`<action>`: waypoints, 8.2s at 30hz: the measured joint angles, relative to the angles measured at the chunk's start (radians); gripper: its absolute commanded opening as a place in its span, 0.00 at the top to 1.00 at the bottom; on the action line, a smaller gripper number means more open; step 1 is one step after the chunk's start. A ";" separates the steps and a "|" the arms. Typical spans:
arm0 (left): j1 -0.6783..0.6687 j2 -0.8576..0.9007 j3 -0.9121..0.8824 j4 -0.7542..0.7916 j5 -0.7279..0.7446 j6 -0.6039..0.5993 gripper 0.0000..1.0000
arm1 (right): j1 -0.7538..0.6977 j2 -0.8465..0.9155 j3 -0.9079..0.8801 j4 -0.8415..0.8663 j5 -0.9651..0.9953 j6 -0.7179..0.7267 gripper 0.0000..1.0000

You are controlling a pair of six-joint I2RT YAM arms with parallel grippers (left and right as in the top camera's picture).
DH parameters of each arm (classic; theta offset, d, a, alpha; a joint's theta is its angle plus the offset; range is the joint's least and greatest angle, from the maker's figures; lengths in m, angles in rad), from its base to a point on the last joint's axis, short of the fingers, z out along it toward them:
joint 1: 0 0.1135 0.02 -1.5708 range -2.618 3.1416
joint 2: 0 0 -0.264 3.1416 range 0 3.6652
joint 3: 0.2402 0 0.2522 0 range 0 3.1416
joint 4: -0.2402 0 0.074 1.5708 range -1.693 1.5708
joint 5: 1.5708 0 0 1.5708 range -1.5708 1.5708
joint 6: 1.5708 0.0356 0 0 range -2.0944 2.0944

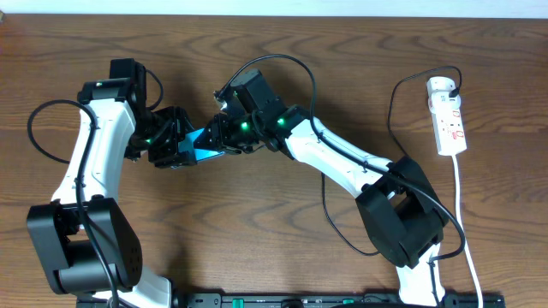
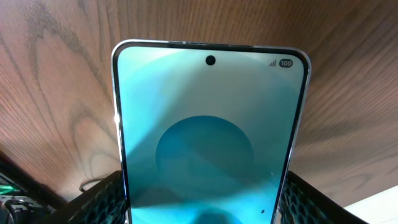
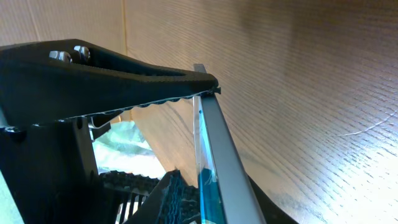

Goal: Plug charger to phone and switch on socket
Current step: 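Close the right gripper on the phone's side edge, then open the left gripper and move the phone up with the right gripper, then regrasp the phone's bottom end with the left gripper, release right gripper, then move the right gripper down to the black cable's loose end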

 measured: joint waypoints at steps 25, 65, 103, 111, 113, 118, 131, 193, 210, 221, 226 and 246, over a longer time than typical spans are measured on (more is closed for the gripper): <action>0.000 0.000 0.000 0.004 -0.001 0.019 0.44 | 0.000 0.000 0.000 -0.005 0.009 0.018 0.99; 0.103 0.000 -0.002 0.606 0.496 0.645 0.07 | -0.221 0.006 -0.002 0.535 0.010 0.883 0.98; 0.031 0.000 -0.008 0.861 0.256 0.303 0.72 | -0.138 0.007 0.002 0.613 0.093 0.865 0.99; 0.027 0.003 -0.008 0.894 0.234 0.306 0.72 | -0.129 0.007 0.004 0.613 0.134 0.961 0.99; 0.027 0.003 -0.008 0.896 0.234 0.306 0.72 | -0.128 0.007 0.004 0.612 0.140 0.994 0.99; 0.028 0.003 -0.008 0.900 0.227 0.307 0.78 | -0.117 0.007 0.004 0.613 0.168 1.046 0.99; 0.028 0.003 -0.008 0.900 0.231 0.303 0.93 | -0.105 0.006 0.005 0.615 0.220 1.088 0.99; 0.248 0.004 -0.008 0.903 0.665 0.603 0.93 | -0.462 -0.003 0.023 -0.414 0.170 -0.113 0.01; 0.161 0.084 -0.008 0.900 0.867 0.715 0.93 | -0.332 -0.193 0.050 -0.978 0.776 -0.368 0.02; 0.161 0.104 -0.008 0.853 0.868 0.806 0.93 | -0.265 -0.191 -0.161 -0.863 0.755 -0.292 0.23; 0.161 0.104 -0.008 0.853 0.868 0.813 0.93 | -0.265 -0.191 -0.223 -0.844 0.666 -0.297 0.22; 0.161 0.104 -0.008 0.852 0.868 0.836 0.93 | -0.265 -0.104 -0.249 -0.778 0.555 -0.339 0.29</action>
